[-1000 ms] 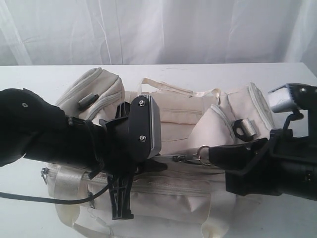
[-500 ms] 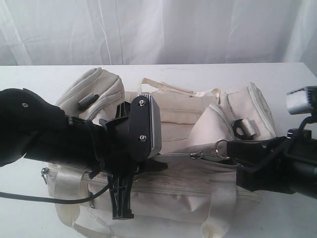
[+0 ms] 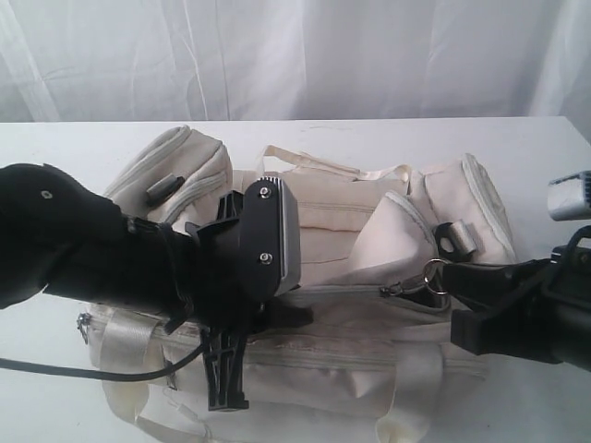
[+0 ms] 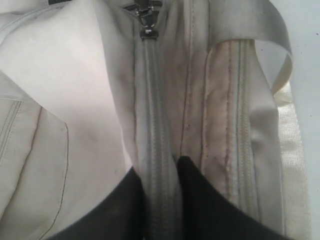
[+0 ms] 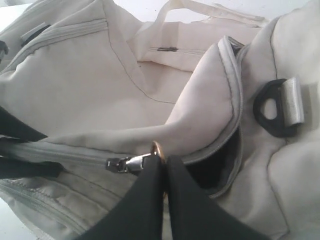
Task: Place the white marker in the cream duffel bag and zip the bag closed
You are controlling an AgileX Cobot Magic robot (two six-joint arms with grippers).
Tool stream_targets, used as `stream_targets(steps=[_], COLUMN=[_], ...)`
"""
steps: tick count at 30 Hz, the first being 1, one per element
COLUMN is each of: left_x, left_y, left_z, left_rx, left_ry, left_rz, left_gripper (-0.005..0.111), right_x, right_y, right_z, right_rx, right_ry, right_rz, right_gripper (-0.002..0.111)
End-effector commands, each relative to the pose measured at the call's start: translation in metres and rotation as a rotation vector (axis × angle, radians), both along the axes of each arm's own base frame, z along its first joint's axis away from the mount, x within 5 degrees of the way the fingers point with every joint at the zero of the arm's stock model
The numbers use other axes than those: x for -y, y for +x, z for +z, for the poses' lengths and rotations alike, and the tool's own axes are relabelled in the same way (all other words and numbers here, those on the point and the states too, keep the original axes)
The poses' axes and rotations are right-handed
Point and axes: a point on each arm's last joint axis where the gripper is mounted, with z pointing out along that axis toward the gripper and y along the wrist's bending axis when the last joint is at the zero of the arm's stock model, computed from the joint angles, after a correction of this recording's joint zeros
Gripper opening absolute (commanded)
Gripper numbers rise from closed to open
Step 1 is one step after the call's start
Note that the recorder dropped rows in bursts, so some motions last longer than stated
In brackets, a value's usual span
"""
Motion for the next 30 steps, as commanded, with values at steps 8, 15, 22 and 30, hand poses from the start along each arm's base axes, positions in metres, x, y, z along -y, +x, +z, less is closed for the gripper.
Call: stream_targets(steps=[8, 15, 22, 30], left_x=[0.021, 0.033, 0.039, 0.038], left_y=[-0.008, -0.011, 0.0, 0.002], left_z=[0.037, 0.033, 0.009, 0.008], left_rx=[0.004, 0.069, 0.037, 0.054], left_ry=[-0.126, -0.078, -0.024, -0.016], left_rz=[-0.07, -0.089, -0.042, -0.029], left_gripper=[0.059, 0.059, 0.05, 0.0], right_x=[0.0, -0.001, -0.002, -0.002], right_y=[-0.001, -0.002, -0.003, -0.003], right_z=[0.0, -0.001, -0.001, -0.001], right_rx=[-0.003, -0.01, -0.015, -0.029], right_ry=[0.007, 0.014, 0.02, 0.036], right_rz=[0.004, 0.021, 0.023, 0.025], right_gripper=[0.0, 0.0, 0.0, 0.0])
